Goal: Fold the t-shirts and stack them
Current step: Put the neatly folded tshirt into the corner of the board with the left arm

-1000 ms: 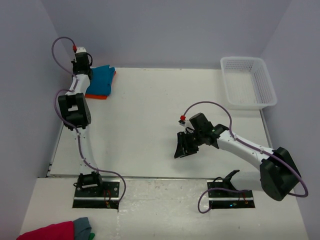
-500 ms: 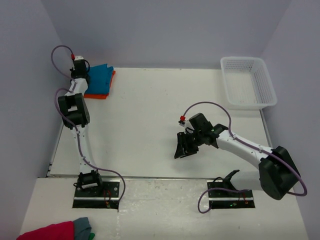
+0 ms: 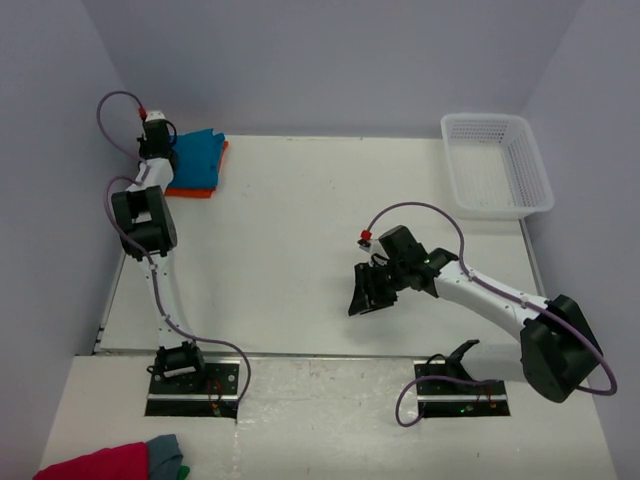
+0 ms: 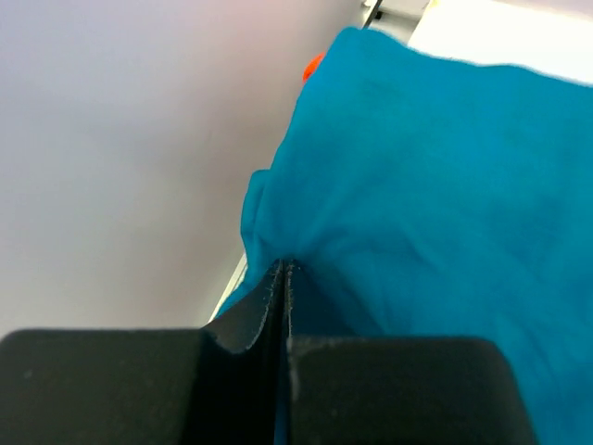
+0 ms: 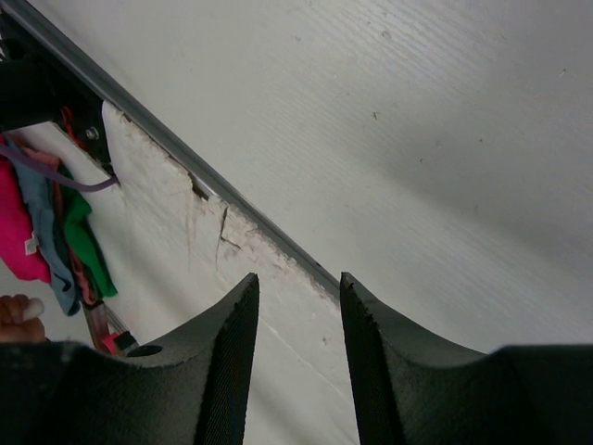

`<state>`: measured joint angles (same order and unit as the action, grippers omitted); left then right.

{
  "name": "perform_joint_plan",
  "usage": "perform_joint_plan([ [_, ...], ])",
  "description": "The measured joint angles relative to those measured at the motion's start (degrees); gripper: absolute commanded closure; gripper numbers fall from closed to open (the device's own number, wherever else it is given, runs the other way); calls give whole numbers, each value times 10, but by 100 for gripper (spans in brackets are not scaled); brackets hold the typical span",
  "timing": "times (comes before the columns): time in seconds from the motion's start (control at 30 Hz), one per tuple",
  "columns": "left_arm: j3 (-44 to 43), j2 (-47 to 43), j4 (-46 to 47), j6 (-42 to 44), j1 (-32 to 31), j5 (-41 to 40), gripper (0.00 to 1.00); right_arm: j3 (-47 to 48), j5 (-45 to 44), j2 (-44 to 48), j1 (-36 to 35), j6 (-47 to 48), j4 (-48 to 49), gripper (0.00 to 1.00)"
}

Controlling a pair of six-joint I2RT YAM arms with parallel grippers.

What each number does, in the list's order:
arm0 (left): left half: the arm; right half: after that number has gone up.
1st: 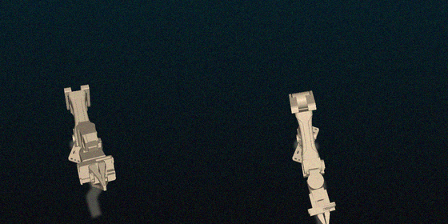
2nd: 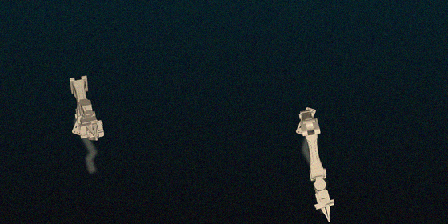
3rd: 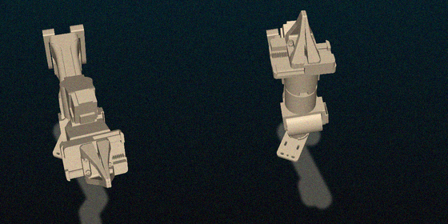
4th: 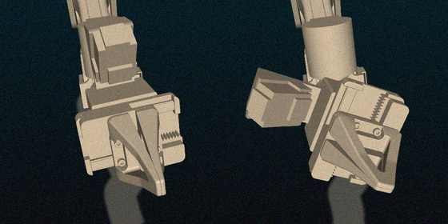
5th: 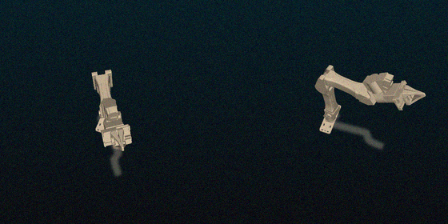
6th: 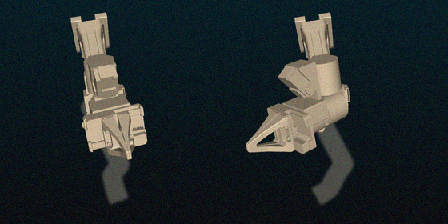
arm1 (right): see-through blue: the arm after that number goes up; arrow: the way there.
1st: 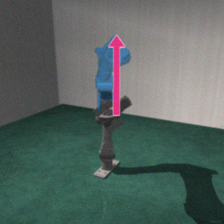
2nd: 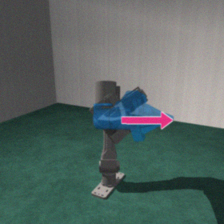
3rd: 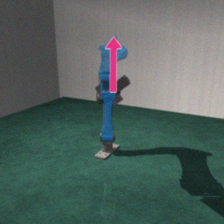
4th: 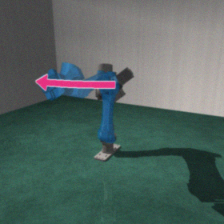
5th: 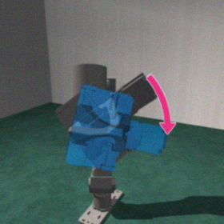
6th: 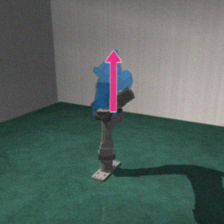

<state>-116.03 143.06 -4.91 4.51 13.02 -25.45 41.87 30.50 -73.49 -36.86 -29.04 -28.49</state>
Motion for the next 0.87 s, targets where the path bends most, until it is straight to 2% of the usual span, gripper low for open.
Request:
perform_joint_plan([
  [0.37, 16, -131, 6, -9, -54, 44, 97, -11, -11, 56, 0, -2, 12, 56],
  [0.5, 23, -209, 6, -22, -87, 56, 94, -8, -29, 83, -2, -3, 6, 54],
  [0.63, 70, -316, 3, -60, -117, 80, 89, 11, -64, 108, -5, -2, -7, 50],
  [0.77, 146, -435, 4, -105, -137, 119, 70, 17, -91, 144, -9, 2, -7, 50],
  [0.8, 172, -468, 2, -114, -142, 129, 58, 17, -97, 152, -10, 2, -6, 47],
  [0.87, 219, -529, 0, -131, -152, 155, 49, 18, -105, 163, -11, 5, -5, 45],
])
